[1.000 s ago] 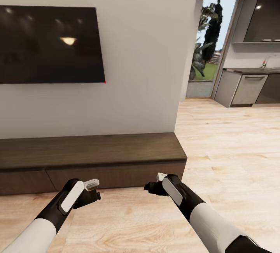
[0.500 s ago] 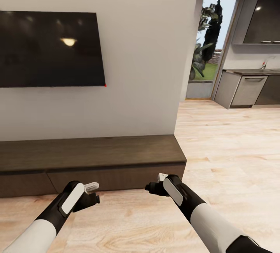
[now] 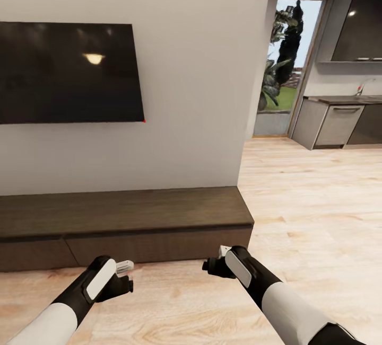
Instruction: Place each of the two pumpkins and all three candles from the living room inside a cabinet in the living room (use any cabinet), then make sure every cabinet is closed, and position the cauldron so it is next to a table in the living room.
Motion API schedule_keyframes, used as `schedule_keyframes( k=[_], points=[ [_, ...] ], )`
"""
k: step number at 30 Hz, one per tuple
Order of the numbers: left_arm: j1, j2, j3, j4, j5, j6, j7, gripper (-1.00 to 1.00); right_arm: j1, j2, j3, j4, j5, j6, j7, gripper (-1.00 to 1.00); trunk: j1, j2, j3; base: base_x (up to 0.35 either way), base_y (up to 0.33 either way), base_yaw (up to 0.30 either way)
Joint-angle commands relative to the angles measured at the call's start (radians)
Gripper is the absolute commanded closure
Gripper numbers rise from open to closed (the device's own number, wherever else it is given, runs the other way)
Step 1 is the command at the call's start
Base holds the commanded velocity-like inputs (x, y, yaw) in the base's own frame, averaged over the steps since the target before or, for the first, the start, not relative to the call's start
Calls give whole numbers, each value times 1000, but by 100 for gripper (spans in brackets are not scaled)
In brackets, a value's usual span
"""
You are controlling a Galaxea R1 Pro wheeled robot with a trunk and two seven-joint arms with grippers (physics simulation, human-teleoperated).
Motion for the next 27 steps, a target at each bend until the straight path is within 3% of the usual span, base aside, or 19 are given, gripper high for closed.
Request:
schedule_keyframes(
  k=[1, 14, 19, 21, 24, 27],
  points=[
    [-1, 1, -10, 13, 10, -8, 9, -100, 0, -1, 5, 4, -11, 2, -9, -100, -4, 7, 2, 0, 0, 0],
    [-1, 0, -95, 160, 11, -125, 7, -100, 16, -7, 6, 68, -10, -16, -2, -100, -54, 98, 43, 0, 0, 0],
    [-1, 0, -160, 220, 13, -209, 4, -100, 24, -7, 6, 155, -5, -86, 1, -100, -73, 133, 59, 0, 0, 0],
    [-1, 0, -169, 246, 12, -231, -16, -100, 25, -7, 6, 194, -3, -115, 2, -100, -81, 147, 65, 0, 0, 0],
    [-1, 0, -196, 330, 10, -309, -110, -100, 36, -8, 10, 270, -1, -209, 3, -100, -92, 168, 74, 0, 0, 0],
    [-1, -4, -275, 428, 11, -409, -196, -100, 73, -8, 21, 321, 0, -314, 5, -100, -104, 189, 84, 0, 0, 0]
  ],
)
